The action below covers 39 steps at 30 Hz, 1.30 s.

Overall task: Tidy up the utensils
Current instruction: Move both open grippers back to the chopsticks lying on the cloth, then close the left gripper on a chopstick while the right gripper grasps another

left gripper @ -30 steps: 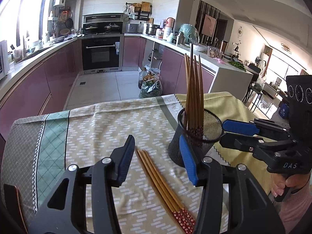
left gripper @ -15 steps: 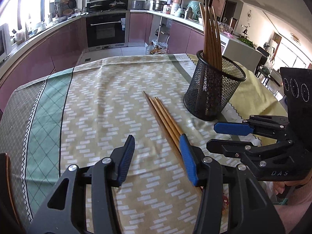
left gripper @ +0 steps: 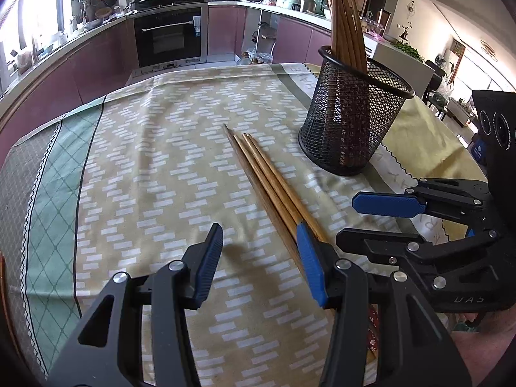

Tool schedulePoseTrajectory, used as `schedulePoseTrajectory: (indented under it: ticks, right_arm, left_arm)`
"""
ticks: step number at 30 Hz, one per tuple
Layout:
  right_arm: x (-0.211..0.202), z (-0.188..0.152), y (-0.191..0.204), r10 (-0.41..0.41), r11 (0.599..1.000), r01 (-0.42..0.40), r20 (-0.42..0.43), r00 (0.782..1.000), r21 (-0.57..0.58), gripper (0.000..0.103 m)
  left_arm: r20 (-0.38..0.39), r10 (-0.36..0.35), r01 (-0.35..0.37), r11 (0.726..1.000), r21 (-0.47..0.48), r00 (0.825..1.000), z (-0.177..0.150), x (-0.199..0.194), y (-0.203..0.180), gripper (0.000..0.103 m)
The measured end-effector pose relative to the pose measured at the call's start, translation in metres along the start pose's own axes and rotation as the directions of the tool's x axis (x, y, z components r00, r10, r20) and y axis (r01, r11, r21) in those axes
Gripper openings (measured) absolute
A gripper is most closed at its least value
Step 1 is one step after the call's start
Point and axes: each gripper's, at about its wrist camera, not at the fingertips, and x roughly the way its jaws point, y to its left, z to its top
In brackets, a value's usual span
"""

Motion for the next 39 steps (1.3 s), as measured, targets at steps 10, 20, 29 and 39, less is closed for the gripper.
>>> schedulePoseTrajectory:
  ticks: [10, 20, 29, 39]
  right_arm:
    - [0.005, 0.002, 0.002, -0.006, 1.000, 0.006, -0.006, 1.000, -0.010, 0.037]
    - [0.014, 0.008, 0.008, -0.026, 0.999, 0.026, -0.016, 1.000, -0.027, 0.037]
    - [0.021, 0.011, 0.016, -0.079, 0.995, 0.078, -0.024, 0.997, -0.068, 0.035]
    - [0.028, 0.012, 0.017, -0.106, 0.992, 0.103, -0.037, 0.994, -0.070, 0.027]
  left_arm:
    - [-0.012, 0.025, -0.025, 1.000, -0.006, 1.000, 0.000, 0.003, 0.002, 0.045]
    - [-0.013, 0.012, -0.012, 1.000, -0.012, 1.000, -0.003, -0.002, 0.007, 0.037]
    - [-0.020, -0.001, 0.000, 1.000, -0.015, 1.000, -0.005, -0.003, 0.010, 0.031]
    - [-0.022, 0.000, -0.001, 1.000, -0.006, 1.000, 0.000, 0.001, 0.011, 0.031]
